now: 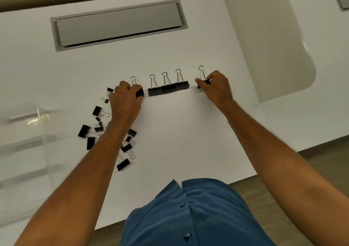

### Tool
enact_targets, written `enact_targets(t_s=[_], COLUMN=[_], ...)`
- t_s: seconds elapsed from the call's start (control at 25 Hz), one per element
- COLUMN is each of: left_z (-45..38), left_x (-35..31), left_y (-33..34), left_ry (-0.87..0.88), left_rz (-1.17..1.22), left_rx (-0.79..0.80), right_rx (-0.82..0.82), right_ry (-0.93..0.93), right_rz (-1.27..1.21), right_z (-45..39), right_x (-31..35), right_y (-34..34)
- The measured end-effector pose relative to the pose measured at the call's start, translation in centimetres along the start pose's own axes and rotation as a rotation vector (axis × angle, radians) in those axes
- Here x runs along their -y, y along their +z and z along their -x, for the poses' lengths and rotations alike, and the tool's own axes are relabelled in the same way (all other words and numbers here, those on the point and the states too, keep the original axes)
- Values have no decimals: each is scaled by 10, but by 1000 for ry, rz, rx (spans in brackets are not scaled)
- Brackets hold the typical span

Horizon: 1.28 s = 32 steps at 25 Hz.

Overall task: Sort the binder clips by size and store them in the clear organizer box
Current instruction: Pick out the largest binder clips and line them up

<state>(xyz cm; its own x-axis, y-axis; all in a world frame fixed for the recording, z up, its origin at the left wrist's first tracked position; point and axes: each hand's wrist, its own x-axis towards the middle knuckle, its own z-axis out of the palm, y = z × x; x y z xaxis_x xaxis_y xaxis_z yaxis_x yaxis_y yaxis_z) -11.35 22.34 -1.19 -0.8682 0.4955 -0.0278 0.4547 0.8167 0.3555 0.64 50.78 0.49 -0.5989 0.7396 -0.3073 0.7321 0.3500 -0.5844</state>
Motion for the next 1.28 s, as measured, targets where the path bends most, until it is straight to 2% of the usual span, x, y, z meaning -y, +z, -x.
enact_targets(t_s=[0.2, 0.36, 0.48, 0.56, 0.96, 1.28], left_z=[-10, -11, -9, -10, -15, -22], left_x=[-2, -8, -9, -13, -20, -46], left_y=[7, 12, 13, 14, 18, 30], left_ry=[58, 26, 21, 28, -39, -49], left_rz=[13, 89, 97, 129, 184, 214], left_rx=[74, 75, 90, 104, 95, 99], right_rx=[-18, -74, 37, 111, 246, 170], right_ry=[-111, -337, -559, -630, -640, -586], right_rz=[136, 104, 125, 191, 249, 270], right_z=[-9, -6, -3, -8, -27, -35], right_x=[-4, -14, -26, -35, -19, -25], right_y=[18, 10, 11, 14, 14, 2])
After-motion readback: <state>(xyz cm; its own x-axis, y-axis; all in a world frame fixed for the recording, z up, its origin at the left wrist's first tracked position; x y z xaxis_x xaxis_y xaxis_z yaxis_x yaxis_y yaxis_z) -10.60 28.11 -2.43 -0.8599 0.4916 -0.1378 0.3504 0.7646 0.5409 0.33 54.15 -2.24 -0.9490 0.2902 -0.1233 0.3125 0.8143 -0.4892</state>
